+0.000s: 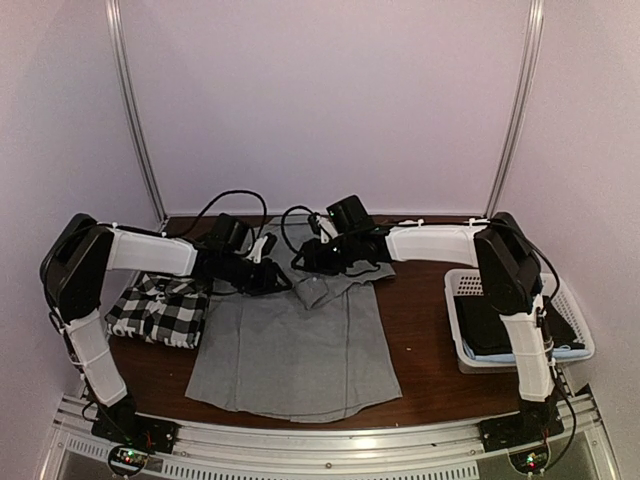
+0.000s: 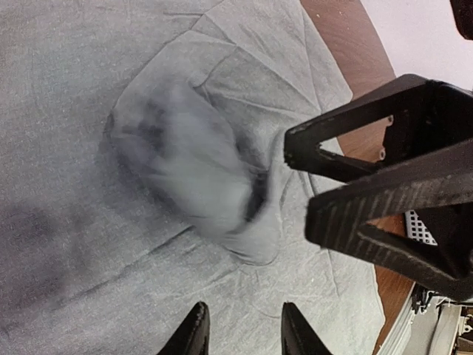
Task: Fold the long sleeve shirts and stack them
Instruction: Place the sleeve at the center of the board, then pick up the sleeve from the center of the board.
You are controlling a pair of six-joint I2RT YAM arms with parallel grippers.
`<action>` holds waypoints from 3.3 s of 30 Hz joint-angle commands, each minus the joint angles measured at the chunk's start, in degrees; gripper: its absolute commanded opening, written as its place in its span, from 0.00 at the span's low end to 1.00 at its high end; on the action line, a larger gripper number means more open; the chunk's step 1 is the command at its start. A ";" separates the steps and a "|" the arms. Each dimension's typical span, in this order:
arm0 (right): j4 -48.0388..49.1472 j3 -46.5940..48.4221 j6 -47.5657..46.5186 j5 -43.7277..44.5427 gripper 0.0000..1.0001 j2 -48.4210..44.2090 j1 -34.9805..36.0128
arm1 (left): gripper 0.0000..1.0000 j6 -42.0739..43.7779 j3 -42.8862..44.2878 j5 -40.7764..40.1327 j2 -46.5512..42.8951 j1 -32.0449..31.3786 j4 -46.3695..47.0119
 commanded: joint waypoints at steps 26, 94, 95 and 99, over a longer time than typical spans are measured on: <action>9.20 -15.03 4.84 1.22 0.57 -2.53 -0.88 | 0.44 -9.72 -5.02 -0.68 2.40 1.17 9.98; 6.90 -7.62 -0.69 -4.52 0.29 0.60 8.23 | 0.73 -24.63 -15.27 7.33 0.38 7.51 25.99; 6.61 -7.95 -1.00 -4.26 0.30 0.26 8.38 | 0.74 -24.75 -15.55 7.32 0.00 7.51 26.48; 6.14 -8.95 -1.43 -3.82 0.30 -0.81 8.52 | 0.74 -25.63 -17.52 7.73 -1.20 7.51 30.12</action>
